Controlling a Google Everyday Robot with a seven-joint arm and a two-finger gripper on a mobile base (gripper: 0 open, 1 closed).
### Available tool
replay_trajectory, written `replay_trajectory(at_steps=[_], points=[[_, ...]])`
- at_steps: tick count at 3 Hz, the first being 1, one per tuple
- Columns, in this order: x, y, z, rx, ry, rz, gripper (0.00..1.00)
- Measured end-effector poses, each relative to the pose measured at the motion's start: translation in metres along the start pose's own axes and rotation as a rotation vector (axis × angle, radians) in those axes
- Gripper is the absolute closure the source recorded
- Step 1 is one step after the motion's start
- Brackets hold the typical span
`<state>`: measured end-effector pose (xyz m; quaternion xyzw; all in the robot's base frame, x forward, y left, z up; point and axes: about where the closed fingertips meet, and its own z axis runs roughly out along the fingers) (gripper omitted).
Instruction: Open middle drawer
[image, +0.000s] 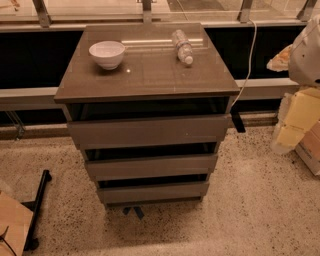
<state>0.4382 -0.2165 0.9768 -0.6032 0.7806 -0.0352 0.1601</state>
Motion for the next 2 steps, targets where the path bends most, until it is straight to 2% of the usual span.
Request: replay_trajectory(at_steps=[1, 2], points=[[-0.001, 0.000, 0.000, 0.005, -0.002, -0.002, 0.00], [-0.002, -0.001, 0.011, 0.033, -0.043, -0.040, 0.00]])
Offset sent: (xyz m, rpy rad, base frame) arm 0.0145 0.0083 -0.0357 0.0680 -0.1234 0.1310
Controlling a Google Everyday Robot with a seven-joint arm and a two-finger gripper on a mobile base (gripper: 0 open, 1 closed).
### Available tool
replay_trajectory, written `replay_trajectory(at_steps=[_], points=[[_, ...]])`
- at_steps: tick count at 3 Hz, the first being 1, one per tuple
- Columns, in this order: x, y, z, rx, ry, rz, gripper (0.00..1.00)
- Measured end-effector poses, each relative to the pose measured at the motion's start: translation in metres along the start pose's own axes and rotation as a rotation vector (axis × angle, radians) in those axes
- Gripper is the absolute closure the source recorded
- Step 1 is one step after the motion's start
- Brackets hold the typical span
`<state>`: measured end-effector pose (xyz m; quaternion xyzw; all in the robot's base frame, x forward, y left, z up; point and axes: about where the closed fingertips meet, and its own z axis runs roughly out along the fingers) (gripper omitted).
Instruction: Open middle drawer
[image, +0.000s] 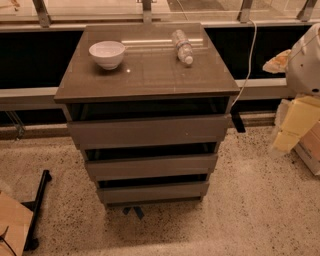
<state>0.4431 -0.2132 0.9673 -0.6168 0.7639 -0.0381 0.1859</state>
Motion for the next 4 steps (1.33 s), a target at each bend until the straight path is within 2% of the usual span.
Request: replay_trajectory(at_steps=[2, 3, 4], points=[[0.020, -0.012, 0.055, 0.065, -0.033, 0.004, 0.00], [0.034, -0.027, 0.089, 0.020, -0.027, 0.040, 0.00], [0.036, -0.027, 0.097, 0.003, -0.028, 0.045, 0.00]])
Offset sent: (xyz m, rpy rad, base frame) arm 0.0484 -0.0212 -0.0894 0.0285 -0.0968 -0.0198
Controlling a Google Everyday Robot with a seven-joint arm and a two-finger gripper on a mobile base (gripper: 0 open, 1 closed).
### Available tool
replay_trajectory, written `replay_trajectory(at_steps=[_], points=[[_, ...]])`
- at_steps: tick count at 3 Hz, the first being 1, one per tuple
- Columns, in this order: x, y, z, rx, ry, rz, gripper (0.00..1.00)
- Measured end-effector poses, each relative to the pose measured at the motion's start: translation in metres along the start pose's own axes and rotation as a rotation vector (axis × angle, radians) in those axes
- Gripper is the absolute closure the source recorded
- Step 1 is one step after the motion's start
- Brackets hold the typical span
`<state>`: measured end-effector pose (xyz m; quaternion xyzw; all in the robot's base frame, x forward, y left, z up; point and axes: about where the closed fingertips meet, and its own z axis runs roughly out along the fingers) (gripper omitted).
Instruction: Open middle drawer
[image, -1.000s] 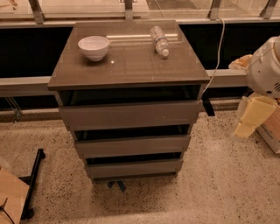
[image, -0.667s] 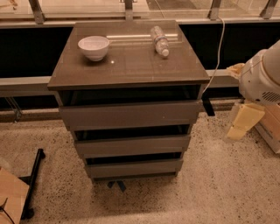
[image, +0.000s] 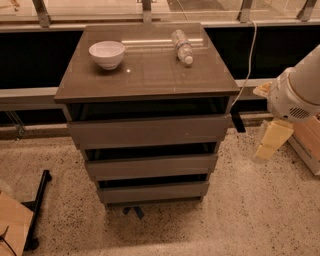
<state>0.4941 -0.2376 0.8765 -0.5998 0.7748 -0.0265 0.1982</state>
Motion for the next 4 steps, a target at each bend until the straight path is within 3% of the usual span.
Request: replay_trajectory(at_steps=[1, 2, 3, 4], points=[[-0.001, 0.004, 0.009, -0.010, 0.035, -0.009, 0.00], [-0.001, 0.008, 0.052, -0.047, 0.054, 0.009, 0.00], [-0.002, 0.007, 0.101, -0.069, -0.012, 0.045, 0.00], [-0.004, 0.003, 0.105, -0.056, -0.021, 0.047, 0.00]])
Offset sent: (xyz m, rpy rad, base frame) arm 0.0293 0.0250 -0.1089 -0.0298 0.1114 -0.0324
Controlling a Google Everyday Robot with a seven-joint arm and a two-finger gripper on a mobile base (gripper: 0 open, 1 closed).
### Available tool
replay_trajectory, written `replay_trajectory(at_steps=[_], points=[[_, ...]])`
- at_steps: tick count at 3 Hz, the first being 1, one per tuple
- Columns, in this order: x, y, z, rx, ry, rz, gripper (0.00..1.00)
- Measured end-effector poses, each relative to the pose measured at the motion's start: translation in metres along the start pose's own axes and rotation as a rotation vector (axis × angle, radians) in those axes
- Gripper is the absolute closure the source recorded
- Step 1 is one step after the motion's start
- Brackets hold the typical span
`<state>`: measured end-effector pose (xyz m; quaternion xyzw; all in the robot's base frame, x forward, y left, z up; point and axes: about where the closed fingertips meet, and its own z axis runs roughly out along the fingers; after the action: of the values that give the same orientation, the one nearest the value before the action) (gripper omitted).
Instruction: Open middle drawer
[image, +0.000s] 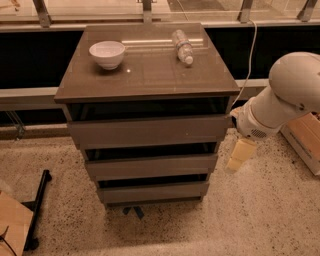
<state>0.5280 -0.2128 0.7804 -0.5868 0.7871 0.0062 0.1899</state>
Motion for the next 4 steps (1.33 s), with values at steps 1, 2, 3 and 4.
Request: replay_trajectory(at_steps=[1, 2, 3, 4], points=[[0.003, 0.000, 0.009, -0.021, 0.010, 0.034, 0.00], [0.011, 0.002, 0.041, -0.041, -0.035, 0.084, 0.00], [0.021, 0.000, 0.077, -0.023, -0.108, 0.110, 0.00], [0.022, -0.012, 0.114, -0.007, -0.170, 0.119, 0.00]])
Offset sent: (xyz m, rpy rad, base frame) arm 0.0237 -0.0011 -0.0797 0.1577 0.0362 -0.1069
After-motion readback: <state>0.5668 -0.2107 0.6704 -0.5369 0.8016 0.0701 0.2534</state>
